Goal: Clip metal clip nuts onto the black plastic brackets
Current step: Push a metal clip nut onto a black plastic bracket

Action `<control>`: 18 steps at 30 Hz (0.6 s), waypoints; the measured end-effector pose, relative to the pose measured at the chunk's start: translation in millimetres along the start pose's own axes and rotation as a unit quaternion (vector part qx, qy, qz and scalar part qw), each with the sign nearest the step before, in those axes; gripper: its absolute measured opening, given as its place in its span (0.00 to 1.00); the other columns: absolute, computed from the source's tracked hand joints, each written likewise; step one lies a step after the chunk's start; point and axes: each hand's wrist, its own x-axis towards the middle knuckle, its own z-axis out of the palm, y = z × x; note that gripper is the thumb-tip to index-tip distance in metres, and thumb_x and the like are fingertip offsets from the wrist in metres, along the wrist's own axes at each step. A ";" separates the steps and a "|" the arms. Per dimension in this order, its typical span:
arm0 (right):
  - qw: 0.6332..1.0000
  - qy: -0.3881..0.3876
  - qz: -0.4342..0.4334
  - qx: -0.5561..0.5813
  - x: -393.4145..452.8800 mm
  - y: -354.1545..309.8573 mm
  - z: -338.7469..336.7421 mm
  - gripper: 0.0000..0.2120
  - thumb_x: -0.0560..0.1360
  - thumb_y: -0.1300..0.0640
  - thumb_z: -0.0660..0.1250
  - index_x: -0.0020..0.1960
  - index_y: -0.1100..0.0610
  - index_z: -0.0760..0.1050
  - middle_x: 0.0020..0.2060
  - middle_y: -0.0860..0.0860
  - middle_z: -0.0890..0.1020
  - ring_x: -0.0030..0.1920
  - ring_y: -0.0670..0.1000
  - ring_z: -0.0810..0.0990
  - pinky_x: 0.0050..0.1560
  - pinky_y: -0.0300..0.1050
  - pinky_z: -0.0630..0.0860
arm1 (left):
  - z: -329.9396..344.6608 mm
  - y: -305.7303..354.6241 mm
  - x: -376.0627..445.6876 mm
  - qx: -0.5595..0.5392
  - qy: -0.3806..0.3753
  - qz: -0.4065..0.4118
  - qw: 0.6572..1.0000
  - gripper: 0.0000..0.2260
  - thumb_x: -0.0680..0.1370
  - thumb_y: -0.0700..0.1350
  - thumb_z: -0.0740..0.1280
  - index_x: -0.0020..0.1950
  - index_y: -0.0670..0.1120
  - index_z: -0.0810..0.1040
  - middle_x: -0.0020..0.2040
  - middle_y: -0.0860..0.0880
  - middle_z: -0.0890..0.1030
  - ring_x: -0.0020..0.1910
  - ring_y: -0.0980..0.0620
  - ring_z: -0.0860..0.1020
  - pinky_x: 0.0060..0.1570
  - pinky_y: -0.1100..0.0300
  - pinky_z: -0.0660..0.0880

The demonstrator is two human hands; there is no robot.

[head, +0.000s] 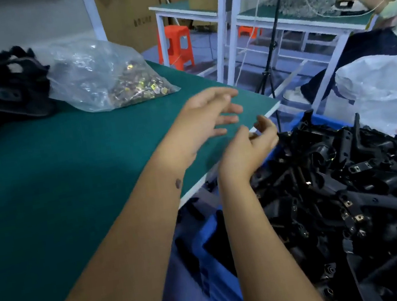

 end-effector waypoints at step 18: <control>0.704 -0.678 -0.074 -0.196 -212.0 49.9 165.7 0.08 0.77 0.60 0.61 0.50 0.48 0.75 0.52 0.46 0.75 0.45 0.40 0.74 0.41 0.33 0.66 | -327.6 -36.1 -156.4 0.029 0.627 0.011 0.779 0.14 0.80 0.37 0.55 0.42 0.51 0.76 0.36 0.51 0.78 0.33 0.56 0.74 0.36 0.62 0.71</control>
